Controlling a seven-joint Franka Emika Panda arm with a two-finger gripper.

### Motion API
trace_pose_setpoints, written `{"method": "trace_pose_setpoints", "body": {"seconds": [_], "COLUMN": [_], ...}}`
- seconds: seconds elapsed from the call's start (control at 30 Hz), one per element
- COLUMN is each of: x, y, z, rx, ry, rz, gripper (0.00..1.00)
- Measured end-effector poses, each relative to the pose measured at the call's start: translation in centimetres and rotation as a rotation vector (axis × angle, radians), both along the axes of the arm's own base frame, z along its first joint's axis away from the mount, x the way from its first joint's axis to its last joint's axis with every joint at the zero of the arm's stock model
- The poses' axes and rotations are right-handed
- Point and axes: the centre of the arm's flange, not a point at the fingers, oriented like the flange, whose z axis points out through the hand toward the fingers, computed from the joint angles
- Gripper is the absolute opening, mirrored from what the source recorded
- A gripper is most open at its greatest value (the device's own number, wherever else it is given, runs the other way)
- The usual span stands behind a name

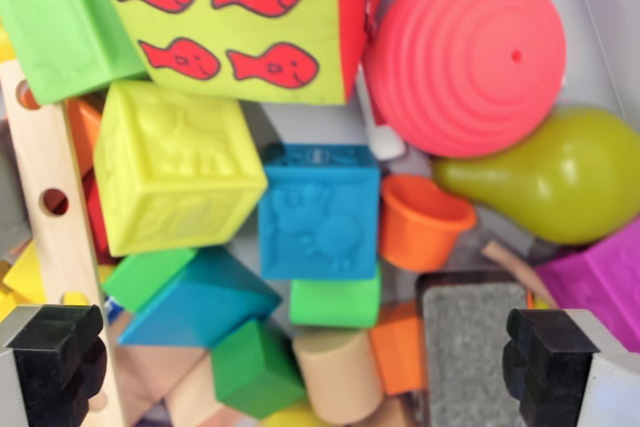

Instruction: Pick an object from the bin

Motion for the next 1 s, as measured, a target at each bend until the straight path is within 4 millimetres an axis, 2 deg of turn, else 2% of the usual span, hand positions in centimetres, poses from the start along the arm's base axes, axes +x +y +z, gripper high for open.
{"method": "trace_pose_setpoints", "body": {"seconds": [0.67, 0.8, 1.0], "x": [0.6, 0.6, 0.6], "y": [4.7, 5.0, 4.8], "z": [-4.1, -5.2, -8.1], "rx": [0.007, 0.009, 0.01], "ry": [0.01, 0.009, 0.012], "rz": [0.275, 0.286, 0.289], "gripper": [1.0, 1.0, 1.0]}}
